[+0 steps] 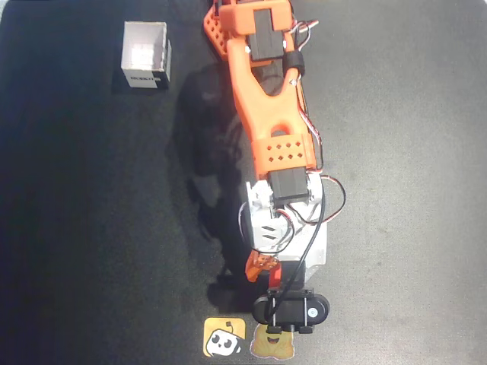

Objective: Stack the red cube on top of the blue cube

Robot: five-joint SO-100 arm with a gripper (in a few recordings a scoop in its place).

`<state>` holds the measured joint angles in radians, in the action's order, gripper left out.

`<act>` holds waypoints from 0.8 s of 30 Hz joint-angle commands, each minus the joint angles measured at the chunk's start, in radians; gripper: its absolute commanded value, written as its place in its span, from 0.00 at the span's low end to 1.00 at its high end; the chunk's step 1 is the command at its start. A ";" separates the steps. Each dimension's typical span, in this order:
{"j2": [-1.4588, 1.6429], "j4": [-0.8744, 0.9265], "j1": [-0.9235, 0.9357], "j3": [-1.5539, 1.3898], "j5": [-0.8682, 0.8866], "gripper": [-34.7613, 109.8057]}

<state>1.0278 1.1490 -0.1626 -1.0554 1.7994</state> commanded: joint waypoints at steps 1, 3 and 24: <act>0.021 -0.015 -0.009 0.055 -0.008 0.43; 0.044 -0.017 -0.006 0.069 -0.023 0.44; 1.144 -0.144 0.198 -1.150 -0.179 0.24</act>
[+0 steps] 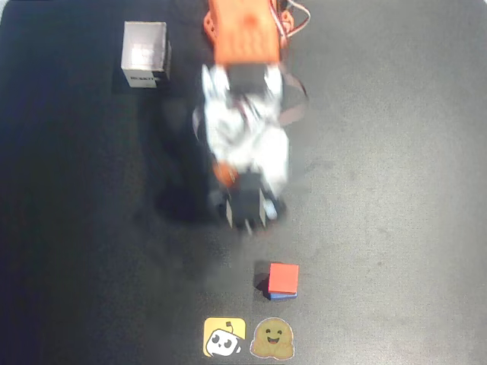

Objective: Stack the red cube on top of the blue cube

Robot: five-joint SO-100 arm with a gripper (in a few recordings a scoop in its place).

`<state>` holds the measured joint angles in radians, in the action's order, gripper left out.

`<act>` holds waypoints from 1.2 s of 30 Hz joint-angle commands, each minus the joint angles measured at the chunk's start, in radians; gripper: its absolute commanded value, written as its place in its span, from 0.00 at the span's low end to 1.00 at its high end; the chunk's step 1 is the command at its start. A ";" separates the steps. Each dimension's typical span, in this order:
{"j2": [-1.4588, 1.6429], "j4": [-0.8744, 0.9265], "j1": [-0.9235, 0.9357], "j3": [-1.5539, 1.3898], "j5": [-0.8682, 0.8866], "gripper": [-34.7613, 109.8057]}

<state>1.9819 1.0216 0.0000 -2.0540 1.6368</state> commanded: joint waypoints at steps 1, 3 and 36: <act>0.238 -0.017 0.048 -0.199 -0.020 0.24; 0.321 -0.012 0.064 -0.276 -0.021 0.24; 1.213 0.321 0.087 -0.891 0.000 0.24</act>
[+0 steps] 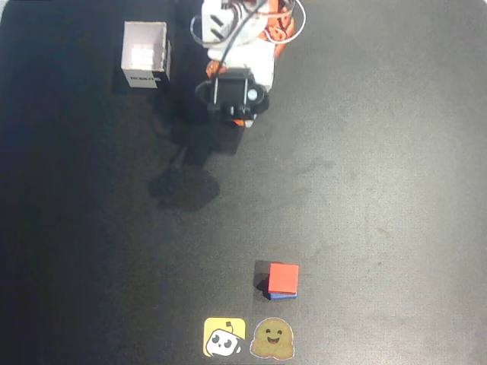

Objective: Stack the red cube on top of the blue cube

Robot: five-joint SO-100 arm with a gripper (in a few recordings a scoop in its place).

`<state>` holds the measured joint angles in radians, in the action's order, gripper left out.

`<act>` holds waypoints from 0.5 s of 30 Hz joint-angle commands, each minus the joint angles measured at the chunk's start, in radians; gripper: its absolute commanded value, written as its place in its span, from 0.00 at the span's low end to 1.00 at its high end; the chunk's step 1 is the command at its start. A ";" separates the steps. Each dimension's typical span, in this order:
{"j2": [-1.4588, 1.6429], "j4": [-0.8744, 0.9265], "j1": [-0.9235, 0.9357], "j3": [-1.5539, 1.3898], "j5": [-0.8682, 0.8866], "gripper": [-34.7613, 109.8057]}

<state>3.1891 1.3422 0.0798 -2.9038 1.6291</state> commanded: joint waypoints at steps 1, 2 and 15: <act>0.006 -0.003 0.009 -0.051 -0.006 0.24; 0.006 0.000 0.012 -0.051 -0.015 0.24; 0.006 0.006 0.014 -0.051 -0.048 0.24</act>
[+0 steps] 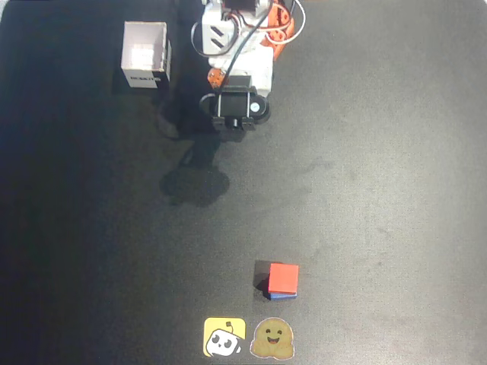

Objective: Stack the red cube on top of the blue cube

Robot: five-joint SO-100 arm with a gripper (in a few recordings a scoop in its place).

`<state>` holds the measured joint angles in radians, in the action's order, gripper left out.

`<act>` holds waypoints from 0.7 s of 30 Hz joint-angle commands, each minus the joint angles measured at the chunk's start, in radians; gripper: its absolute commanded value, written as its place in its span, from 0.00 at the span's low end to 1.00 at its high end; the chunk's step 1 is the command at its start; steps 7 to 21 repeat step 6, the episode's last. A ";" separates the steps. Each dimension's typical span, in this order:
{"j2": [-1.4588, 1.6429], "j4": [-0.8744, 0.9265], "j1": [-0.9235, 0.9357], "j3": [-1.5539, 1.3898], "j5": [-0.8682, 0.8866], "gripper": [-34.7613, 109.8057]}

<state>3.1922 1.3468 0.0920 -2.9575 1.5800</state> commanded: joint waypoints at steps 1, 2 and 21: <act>0.003 0.002 0.002 0.003 0.002 0.24; 0.003 0.002 0.002 0.003 0.002 0.24; 0.003 0.002 0.002 0.003 0.002 0.24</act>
